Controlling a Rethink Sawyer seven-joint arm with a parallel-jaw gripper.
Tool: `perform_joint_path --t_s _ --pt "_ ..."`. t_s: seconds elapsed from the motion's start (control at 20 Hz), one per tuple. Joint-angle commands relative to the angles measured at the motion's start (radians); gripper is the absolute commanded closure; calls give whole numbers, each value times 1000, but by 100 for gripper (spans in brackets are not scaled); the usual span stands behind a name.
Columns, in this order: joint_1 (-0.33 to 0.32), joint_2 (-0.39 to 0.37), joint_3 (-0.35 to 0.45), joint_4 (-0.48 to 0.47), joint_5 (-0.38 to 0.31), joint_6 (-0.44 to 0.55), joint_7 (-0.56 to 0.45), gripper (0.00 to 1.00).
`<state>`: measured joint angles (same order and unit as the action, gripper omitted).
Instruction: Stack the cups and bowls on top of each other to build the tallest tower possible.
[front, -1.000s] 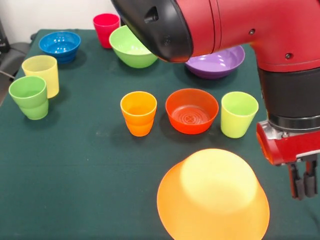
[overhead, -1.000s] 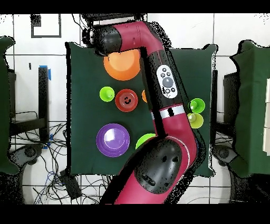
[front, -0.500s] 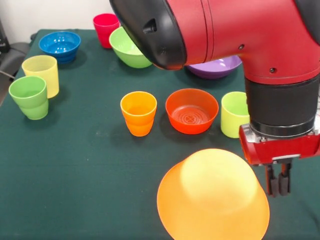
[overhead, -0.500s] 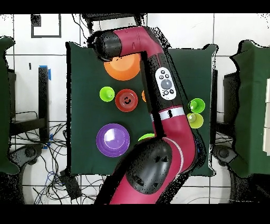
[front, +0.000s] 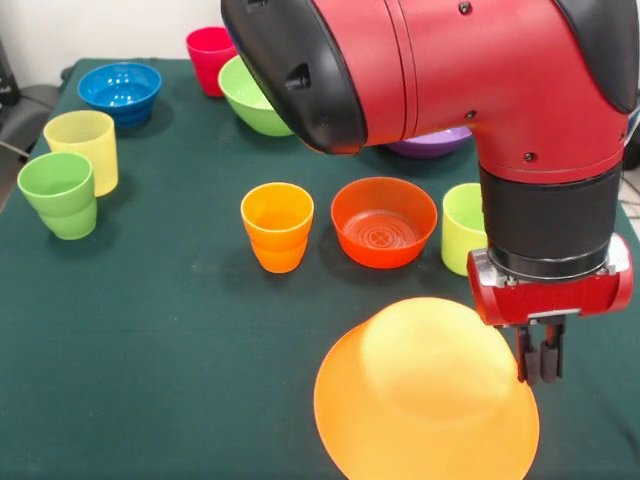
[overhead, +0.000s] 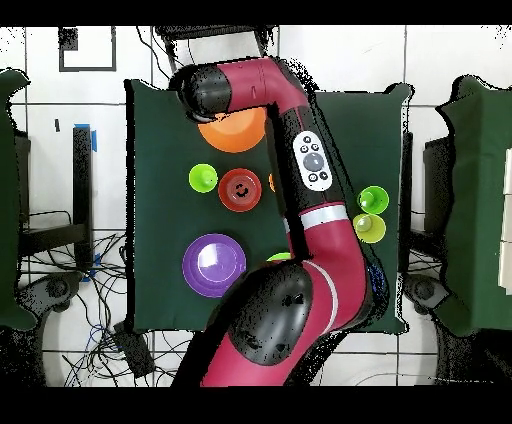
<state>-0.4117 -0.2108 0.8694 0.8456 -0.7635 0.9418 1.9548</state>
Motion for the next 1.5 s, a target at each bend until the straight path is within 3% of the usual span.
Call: perform_joint_path --t_s 0.05,0.95,1.5 --pt "54 45 -140 52 10 -79 190 100" --pt "88 94 -225 53 129 -222 165 100" --pt "112 121 -278 15 152 -242 126 100"
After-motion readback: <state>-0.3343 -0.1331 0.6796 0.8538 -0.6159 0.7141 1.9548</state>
